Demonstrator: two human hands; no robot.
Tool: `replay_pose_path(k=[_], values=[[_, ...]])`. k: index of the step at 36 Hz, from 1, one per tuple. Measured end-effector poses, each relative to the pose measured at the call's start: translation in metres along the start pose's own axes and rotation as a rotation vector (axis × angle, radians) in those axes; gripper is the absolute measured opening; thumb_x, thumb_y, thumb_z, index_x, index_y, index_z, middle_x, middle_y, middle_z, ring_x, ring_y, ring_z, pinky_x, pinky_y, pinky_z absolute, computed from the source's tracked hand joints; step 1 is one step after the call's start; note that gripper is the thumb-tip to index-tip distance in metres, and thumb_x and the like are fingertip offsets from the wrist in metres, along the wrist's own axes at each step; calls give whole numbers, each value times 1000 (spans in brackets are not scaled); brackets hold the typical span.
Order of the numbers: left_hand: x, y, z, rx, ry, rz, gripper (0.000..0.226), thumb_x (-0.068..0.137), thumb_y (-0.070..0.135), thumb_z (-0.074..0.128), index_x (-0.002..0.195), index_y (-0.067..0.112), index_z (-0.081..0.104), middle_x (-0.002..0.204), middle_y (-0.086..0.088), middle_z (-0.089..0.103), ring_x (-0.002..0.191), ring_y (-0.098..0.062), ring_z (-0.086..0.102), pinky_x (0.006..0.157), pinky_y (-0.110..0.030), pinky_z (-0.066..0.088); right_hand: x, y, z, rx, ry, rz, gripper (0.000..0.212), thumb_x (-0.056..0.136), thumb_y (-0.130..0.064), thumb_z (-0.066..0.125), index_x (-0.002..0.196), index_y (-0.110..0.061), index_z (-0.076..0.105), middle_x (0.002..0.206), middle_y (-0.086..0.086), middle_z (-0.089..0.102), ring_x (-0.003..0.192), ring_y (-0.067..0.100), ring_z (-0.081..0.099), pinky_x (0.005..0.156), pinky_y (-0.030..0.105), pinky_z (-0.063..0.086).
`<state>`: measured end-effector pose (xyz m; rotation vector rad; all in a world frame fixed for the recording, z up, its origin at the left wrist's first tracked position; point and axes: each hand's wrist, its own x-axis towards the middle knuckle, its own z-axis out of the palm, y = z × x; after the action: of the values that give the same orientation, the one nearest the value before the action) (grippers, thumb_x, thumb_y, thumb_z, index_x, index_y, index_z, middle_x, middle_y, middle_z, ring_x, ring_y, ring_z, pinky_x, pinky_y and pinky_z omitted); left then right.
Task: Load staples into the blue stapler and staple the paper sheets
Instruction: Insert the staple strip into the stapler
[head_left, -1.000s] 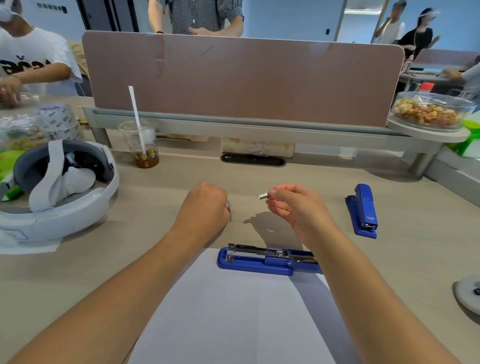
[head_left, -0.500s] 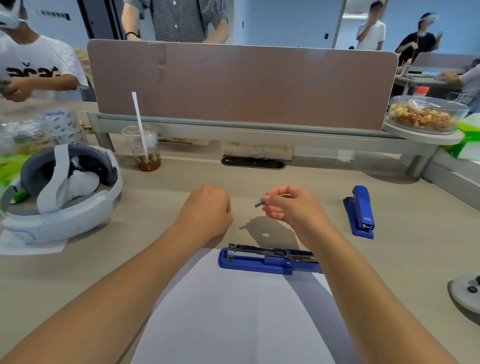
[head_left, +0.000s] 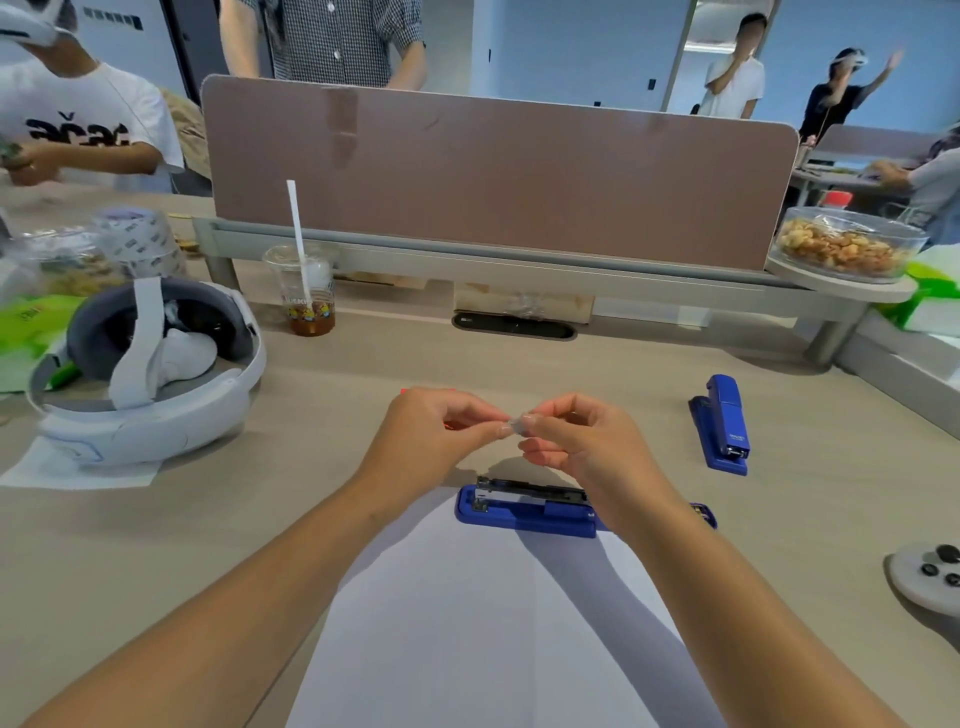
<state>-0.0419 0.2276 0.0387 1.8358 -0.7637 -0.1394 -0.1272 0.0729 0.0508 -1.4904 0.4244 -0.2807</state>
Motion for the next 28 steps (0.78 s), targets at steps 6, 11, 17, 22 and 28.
replay_pose_path(k=[6,11,17,22,28], values=[[1,-1,-6,-103,-4,-140,10,84,20,77,92,16,81,81,4,78,71,0,68,69,-15,51,-5,6,2,-409,2,-343,25,85,-20,73,108,-25,63,78,1,73,74,13,71,70,24,59],[-1,0,-11,-143,-35,-223,11,86,19,74,93,15,81,81,1,78,68,-6,58,65,-21,47,-11,6,4,-709,-20,-525,16,86,-18,72,100,-26,72,80,-12,70,74,4,64,68,14,53],[-4,-5,-13,-141,-67,-224,11,88,20,72,94,18,81,80,4,78,64,2,56,61,-13,46,-14,6,6,-881,1,-578,14,87,-24,71,101,-27,71,80,-13,68,71,6,62,69,21,55],[-9,-9,-11,-150,-66,-212,13,90,22,70,95,17,81,78,8,77,63,10,61,58,-5,46,-16,11,3,-980,3,-590,14,86,-33,70,99,-30,70,76,-17,63,67,5,60,67,27,56],[-21,-21,-10,-230,-45,-316,16,87,11,74,101,18,79,99,-8,68,87,-10,66,59,-13,55,-15,13,-6,-938,-50,-449,11,82,-31,74,92,-32,71,91,-17,57,79,3,56,69,17,48]])
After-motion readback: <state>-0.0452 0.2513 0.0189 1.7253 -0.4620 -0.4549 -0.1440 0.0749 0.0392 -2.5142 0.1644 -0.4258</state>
